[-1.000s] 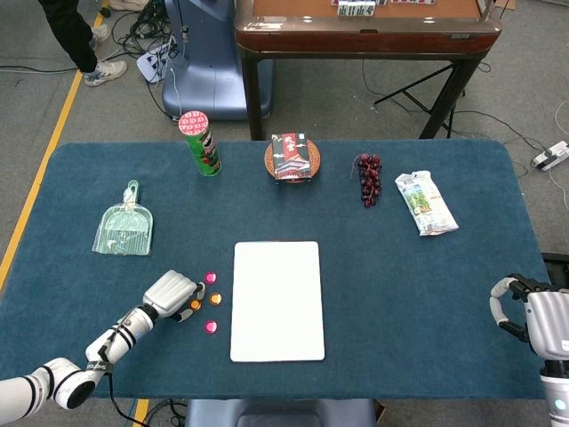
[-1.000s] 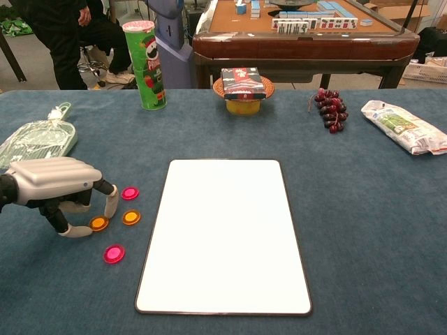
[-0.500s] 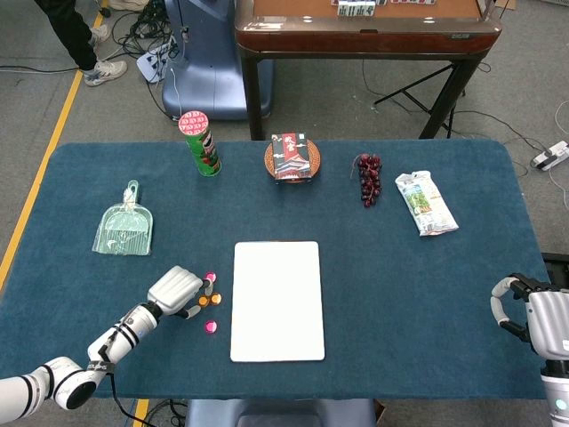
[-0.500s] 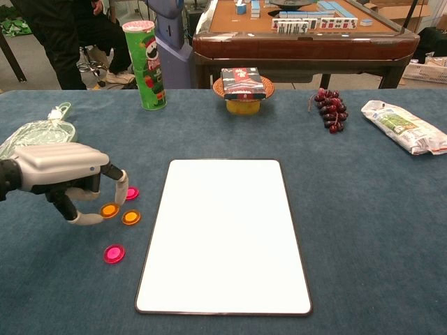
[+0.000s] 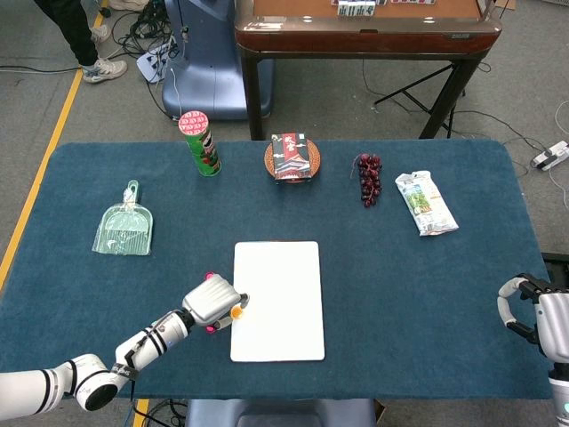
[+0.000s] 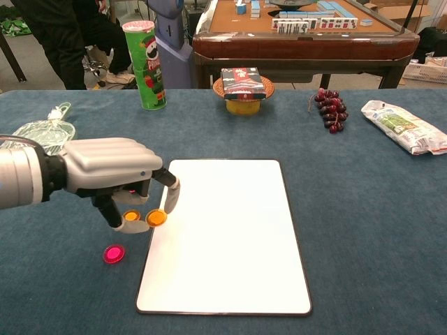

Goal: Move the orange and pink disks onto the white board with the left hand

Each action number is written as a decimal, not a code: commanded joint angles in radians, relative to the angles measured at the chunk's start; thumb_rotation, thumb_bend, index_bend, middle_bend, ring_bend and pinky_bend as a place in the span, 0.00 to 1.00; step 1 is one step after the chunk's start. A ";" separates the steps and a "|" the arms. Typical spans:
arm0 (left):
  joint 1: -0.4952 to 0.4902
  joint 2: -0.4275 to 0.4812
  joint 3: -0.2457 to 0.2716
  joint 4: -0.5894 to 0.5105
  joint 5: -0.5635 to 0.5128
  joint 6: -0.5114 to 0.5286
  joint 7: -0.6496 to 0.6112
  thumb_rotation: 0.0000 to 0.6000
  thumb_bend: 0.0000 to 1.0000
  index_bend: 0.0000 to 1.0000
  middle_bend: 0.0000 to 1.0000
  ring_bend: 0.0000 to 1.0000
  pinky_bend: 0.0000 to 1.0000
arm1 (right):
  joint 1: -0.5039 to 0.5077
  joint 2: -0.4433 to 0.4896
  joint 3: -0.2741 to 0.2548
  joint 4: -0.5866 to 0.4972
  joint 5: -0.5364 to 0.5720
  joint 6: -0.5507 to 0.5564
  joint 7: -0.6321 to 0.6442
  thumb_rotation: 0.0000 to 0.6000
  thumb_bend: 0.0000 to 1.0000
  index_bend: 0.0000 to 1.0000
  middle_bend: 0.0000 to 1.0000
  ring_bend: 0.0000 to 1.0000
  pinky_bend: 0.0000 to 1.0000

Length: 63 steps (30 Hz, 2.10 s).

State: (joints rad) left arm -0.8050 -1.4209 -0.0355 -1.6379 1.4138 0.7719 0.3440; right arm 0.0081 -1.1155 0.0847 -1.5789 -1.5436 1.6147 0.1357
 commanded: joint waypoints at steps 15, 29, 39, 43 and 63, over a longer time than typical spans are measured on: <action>-0.065 -0.054 0.001 -0.029 -0.120 -0.030 0.197 1.00 0.31 0.31 1.00 1.00 1.00 | -0.009 0.014 0.007 0.007 0.007 0.011 0.043 1.00 0.39 0.57 0.49 0.54 0.56; -0.023 -0.004 0.027 -0.001 -0.160 0.044 0.182 1.00 0.23 0.44 1.00 1.00 1.00 | -0.004 0.006 0.004 0.006 0.003 0.000 0.022 1.00 0.39 0.57 0.49 0.54 0.56; -0.026 -0.008 0.033 0.039 -0.193 0.034 0.187 1.00 0.23 0.50 1.00 1.00 1.00 | 0.000 0.001 0.002 0.004 0.002 -0.010 0.005 1.00 0.39 0.57 0.49 0.54 0.56; -0.034 -0.022 0.034 0.060 -0.204 0.024 0.200 1.00 0.23 0.51 1.00 1.00 1.00 | 0.000 0.000 0.001 0.004 0.002 -0.011 0.003 1.00 0.39 0.57 0.49 0.54 0.56; -0.063 -0.069 0.032 0.104 -0.315 0.014 0.281 1.00 0.23 0.53 1.00 1.00 1.00 | -0.001 0.003 0.002 0.004 0.003 -0.010 0.009 1.00 0.40 0.57 0.49 0.54 0.56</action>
State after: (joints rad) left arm -0.8655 -1.4885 -0.0041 -1.5339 1.1057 0.7872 0.6180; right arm 0.0076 -1.1125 0.0865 -1.5747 -1.5402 1.6042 0.1443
